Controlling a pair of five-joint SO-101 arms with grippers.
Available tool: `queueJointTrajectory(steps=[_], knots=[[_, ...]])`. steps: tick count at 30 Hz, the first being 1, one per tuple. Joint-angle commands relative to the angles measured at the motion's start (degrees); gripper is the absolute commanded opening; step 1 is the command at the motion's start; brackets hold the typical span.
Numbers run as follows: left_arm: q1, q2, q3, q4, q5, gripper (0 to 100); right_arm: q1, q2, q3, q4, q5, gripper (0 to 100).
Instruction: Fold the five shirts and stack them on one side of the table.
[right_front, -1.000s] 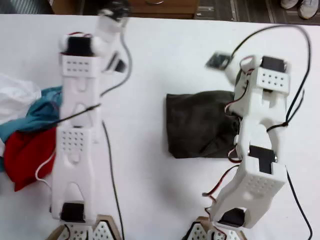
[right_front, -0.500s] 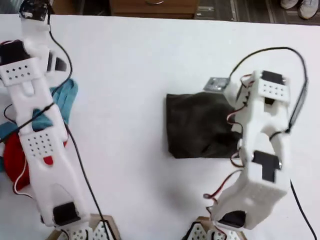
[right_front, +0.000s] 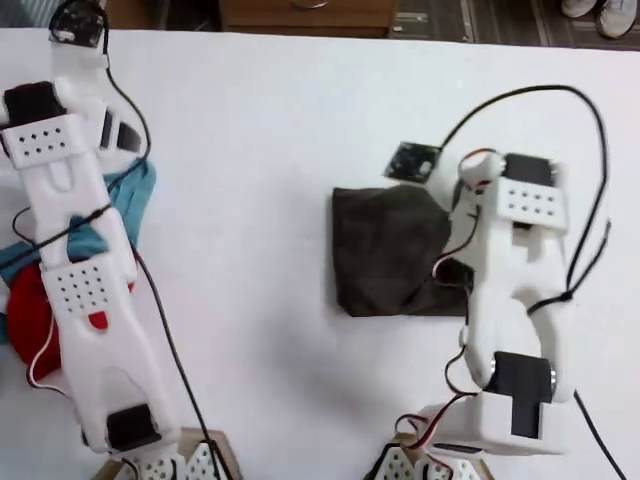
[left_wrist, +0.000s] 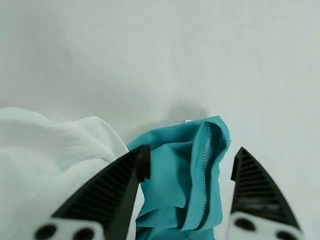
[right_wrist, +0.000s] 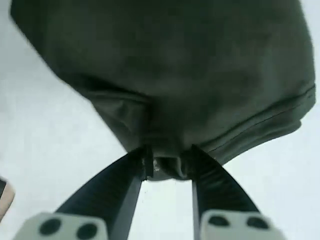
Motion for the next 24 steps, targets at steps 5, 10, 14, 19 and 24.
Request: queueJointTrajectory(steps=[5, 10, 14, 19, 24], knots=[[0.1, -5.4, 1.0, 1.0, 0.2, 29, -3.0, -3.2, 12.0, -14.5, -3.1, 12.2], [0.2, -5.5, 1.0, 1.0, 0.2, 29, -0.9, -3.7, 14.7, -11.3, 0.6, 12.2], [0.4, -5.5, 0.9, 1.0, 0.2, 29, 1.8, -3.8, 14.7, -3.8, 7.9, 12.2], [0.4, -5.4, 0.9, 1.0, 0.2, 29, 6.4, -3.8, 14.6, 3.7, 16.9, 12.2], [0.4, -5.4, 1.2, 1.0, 0.2, 29, 10.4, -3.8, 8.9, 10.8, 22.7, 12.2]])
